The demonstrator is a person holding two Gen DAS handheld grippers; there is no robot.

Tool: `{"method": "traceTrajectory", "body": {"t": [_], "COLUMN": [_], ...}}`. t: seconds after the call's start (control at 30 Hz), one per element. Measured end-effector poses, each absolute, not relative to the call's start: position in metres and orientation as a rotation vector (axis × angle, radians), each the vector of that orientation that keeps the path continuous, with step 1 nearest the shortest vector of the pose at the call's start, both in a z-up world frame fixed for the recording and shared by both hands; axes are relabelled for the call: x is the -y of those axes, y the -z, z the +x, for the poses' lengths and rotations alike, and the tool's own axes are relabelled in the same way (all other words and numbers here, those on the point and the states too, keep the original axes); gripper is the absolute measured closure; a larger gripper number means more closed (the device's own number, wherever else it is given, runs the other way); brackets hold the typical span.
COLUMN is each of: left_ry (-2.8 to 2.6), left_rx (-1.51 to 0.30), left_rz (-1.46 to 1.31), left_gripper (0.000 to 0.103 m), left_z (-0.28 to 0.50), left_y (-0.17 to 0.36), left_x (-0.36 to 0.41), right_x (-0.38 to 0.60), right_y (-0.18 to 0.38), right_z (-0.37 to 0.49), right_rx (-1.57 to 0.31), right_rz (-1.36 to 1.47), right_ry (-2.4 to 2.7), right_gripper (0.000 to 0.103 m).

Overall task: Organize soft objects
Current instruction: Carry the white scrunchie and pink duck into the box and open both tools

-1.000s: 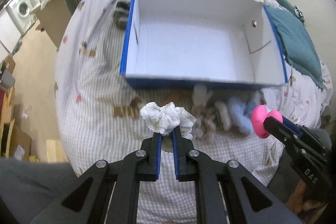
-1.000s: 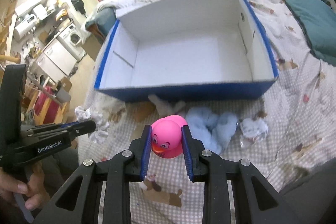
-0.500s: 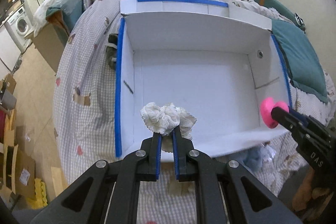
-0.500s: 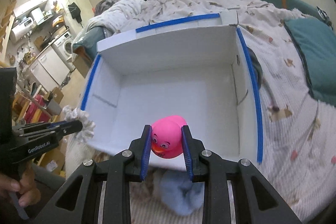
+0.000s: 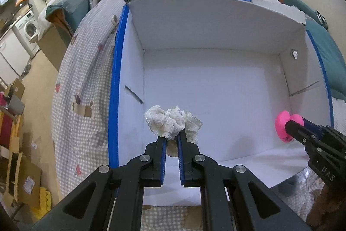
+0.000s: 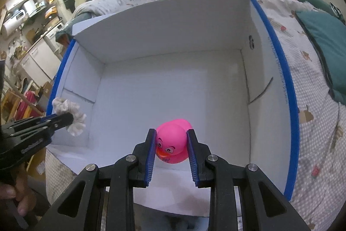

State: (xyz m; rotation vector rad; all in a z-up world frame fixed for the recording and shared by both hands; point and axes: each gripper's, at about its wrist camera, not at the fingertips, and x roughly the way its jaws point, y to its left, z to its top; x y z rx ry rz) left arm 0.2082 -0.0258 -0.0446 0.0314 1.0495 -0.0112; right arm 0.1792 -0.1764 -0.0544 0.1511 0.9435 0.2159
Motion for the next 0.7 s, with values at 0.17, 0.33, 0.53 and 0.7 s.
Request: {"method": "traceTrajectory", "body": {"t": [0.17,0.33,0.53,0.7], "left_ry": [0.041,0.053,0.042,0.039], "left_rx": [-1.039,-1.002,-0.977,-1.021], "left_rz": [0.063,0.081,0.094,0.091], "left_gripper": [0.094,0.094,0.093,0.089], "left_z": [0.207,0.206,0.206,0.207], "left_y": [0.050,0.047,0.046,0.052], "left_x": [0.037,0.044,0.043,0.043], "right_x": [0.171,0.169,0.170,0.168], "right_y": [0.062,0.068,0.074,0.078], "right_z": [0.183,0.186,0.190,0.191], "right_rx": [-0.981,-1.006,-1.028,-1.042], "right_rz": [0.144,0.139,0.125,0.127], "right_ry": [-0.219,-0.213,-0.181,-0.179], "right_gripper": [0.073,0.073,0.073,0.073]}}
